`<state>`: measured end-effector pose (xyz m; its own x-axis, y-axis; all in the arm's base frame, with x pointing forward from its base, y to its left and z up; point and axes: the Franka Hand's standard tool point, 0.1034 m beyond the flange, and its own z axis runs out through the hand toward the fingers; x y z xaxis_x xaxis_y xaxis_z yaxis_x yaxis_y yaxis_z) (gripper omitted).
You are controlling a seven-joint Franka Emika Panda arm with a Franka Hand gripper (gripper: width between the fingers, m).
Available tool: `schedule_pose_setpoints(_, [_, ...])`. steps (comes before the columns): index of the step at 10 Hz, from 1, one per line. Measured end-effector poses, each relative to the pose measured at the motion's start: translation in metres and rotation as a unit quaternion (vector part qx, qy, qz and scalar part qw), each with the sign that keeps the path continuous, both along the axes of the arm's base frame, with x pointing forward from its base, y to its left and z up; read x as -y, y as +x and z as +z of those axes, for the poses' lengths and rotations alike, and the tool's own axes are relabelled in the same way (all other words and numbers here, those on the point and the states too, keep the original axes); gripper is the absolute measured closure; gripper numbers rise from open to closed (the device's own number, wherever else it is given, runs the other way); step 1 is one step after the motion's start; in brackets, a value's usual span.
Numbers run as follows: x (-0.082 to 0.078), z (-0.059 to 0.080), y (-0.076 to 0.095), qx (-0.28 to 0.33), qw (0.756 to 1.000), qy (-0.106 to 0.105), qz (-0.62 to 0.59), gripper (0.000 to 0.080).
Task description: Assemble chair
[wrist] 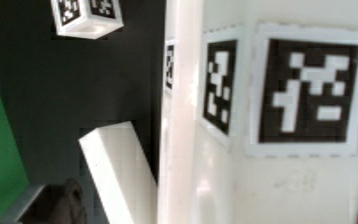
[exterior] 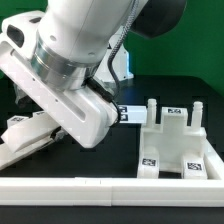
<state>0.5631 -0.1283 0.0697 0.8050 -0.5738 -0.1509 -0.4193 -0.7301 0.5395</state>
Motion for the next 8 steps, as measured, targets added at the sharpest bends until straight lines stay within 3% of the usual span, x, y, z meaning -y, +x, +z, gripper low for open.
schedule_pose_setpoints(2, [-0.003, -0.004, 0.006, 0.013, 1.0, 0.009, 0.007, 0.015])
schedule_pose_setpoints(3, [-0.006, -0.009, 0.012, 0.035, 0.999, 0.024, 0.011, 0.015])
schedule_pose_setpoints(4, [-0.007, -0.012, 0.018, 0.072, 0.996, 0.061, 0.008, 0.015])
schedule_pose_setpoints(8, [-0.001, -0.012, 0.021, 0.188, 0.971, 0.15, -0.007, 0.015])
